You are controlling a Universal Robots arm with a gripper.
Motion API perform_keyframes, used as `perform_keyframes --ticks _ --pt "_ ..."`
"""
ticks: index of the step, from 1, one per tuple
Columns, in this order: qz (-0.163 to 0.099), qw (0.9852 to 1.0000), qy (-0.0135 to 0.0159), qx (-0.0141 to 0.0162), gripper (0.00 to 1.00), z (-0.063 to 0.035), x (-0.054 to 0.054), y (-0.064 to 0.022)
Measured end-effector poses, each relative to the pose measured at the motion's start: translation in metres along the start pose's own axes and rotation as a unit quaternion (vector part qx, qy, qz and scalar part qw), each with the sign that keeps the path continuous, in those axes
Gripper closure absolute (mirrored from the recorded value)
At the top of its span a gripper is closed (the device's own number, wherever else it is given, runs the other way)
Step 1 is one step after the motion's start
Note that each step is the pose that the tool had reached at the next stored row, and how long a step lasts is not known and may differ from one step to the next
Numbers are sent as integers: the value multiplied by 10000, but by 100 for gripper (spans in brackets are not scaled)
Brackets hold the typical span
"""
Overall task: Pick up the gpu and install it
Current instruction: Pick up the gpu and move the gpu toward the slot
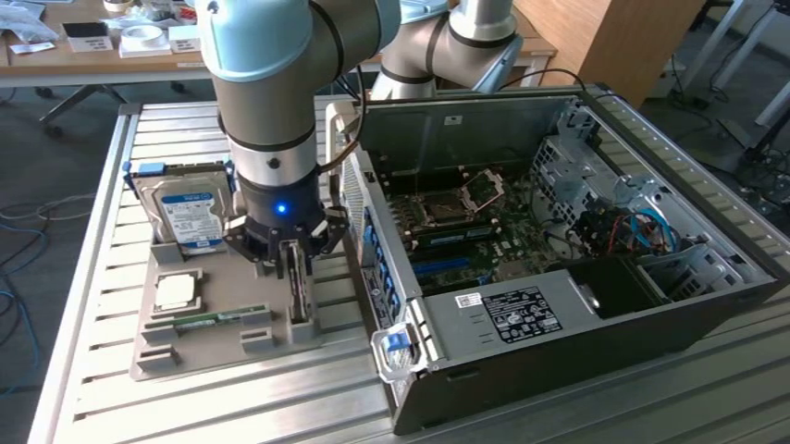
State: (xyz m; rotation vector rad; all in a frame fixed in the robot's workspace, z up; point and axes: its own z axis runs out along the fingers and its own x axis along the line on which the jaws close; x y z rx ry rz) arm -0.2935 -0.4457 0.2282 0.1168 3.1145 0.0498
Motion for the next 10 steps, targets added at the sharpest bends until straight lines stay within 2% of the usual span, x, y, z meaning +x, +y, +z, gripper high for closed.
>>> perform_keyframes --ticks 10 --pt "0 10000 0 -11 59 1 0 1"
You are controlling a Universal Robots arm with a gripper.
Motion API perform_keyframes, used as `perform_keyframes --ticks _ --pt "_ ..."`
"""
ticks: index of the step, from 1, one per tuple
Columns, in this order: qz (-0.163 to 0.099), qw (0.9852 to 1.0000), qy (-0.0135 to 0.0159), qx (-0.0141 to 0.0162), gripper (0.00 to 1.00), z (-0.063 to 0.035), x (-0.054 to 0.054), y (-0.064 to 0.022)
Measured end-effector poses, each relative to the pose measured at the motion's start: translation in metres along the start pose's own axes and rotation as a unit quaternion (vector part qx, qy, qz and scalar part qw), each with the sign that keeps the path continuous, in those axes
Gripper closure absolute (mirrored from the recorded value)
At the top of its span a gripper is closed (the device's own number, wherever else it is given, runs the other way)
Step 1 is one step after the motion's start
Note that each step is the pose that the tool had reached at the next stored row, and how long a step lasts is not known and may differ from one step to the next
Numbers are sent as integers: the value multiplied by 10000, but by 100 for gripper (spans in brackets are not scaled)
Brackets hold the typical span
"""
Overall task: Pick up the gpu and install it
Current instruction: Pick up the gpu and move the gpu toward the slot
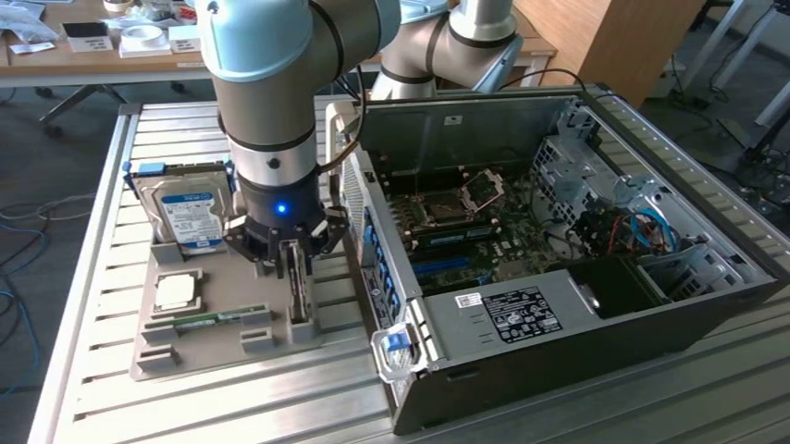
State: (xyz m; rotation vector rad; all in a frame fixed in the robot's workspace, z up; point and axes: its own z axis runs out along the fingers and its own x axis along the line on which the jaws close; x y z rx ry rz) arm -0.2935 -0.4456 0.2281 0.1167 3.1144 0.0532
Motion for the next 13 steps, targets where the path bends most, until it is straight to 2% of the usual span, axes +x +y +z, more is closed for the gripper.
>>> perform_keyframes --ticks 9,11,13 --pt "0 10000 0 0 60 0 0 0" --pt "0 10000 1 1 72 0 0 0" --pt "0 10000 0 1 73 -1 0 0"
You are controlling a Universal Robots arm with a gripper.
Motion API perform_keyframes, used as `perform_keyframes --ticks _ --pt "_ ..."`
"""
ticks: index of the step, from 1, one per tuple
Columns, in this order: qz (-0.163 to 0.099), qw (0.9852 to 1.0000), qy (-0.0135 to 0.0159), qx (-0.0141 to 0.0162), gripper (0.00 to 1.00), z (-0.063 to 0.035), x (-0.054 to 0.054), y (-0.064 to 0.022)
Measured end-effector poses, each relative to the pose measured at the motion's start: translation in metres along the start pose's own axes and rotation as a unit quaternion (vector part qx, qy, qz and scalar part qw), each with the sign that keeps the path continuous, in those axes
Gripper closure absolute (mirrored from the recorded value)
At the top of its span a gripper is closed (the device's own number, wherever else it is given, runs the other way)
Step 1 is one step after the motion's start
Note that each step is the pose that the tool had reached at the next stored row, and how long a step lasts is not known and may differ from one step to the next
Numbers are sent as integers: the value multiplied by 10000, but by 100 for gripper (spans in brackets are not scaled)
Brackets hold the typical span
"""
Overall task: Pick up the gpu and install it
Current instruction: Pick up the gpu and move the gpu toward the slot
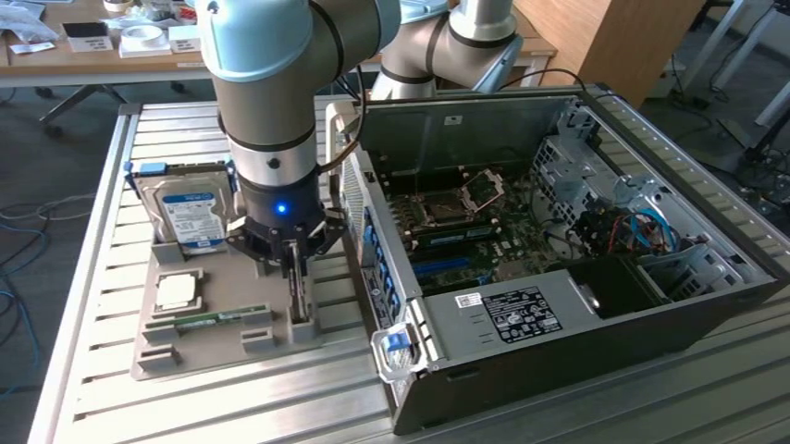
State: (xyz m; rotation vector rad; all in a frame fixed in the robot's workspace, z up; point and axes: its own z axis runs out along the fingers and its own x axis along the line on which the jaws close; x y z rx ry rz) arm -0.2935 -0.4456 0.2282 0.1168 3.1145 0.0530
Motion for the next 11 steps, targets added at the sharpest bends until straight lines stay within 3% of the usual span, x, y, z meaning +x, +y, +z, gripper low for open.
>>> perform_keyframes --ticks 11 --pt "-47 10000 1 -1 73 0 0 0"
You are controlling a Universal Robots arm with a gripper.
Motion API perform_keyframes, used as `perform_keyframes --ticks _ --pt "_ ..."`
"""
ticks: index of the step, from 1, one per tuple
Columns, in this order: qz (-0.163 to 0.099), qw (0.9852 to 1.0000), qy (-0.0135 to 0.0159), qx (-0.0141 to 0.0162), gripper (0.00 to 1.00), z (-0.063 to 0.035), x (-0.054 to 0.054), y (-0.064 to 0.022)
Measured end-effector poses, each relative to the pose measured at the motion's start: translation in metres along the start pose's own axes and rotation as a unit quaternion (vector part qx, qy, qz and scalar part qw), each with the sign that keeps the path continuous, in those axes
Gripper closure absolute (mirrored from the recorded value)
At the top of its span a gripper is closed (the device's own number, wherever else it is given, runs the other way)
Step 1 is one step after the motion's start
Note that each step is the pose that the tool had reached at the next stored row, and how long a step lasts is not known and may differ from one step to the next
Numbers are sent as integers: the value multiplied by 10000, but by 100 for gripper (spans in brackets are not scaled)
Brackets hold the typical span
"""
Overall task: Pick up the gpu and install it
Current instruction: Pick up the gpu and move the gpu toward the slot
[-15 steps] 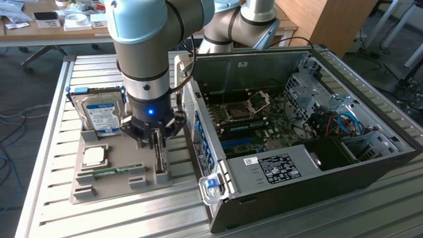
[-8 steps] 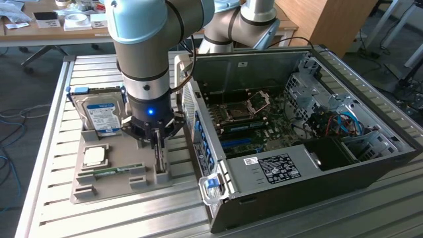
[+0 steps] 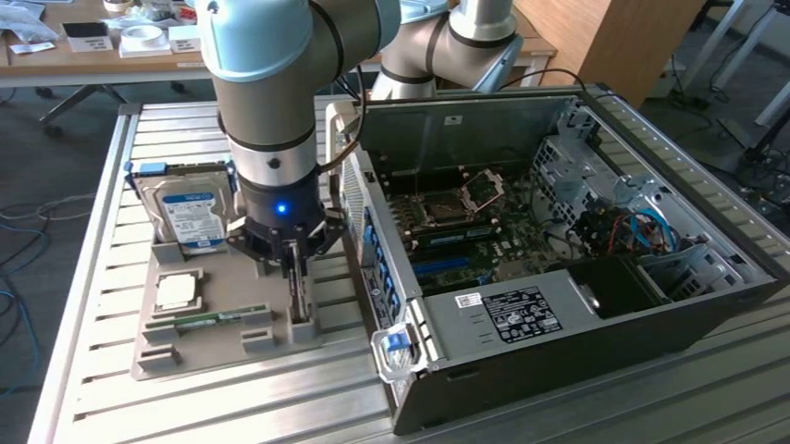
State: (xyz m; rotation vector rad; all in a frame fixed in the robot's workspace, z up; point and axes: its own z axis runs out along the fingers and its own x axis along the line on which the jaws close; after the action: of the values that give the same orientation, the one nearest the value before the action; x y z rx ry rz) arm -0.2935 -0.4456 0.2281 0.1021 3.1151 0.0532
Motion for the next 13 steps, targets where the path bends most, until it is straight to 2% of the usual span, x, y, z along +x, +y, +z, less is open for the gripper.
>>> perform_keyframes --ticks 4,10,13 --pt "-251 9997 9 -6 73 0 0 0" --pt "-251 9997 8 -7 73 -8 -1 0" --pt "-251 9997 9 -6 73 -61 -2 2"
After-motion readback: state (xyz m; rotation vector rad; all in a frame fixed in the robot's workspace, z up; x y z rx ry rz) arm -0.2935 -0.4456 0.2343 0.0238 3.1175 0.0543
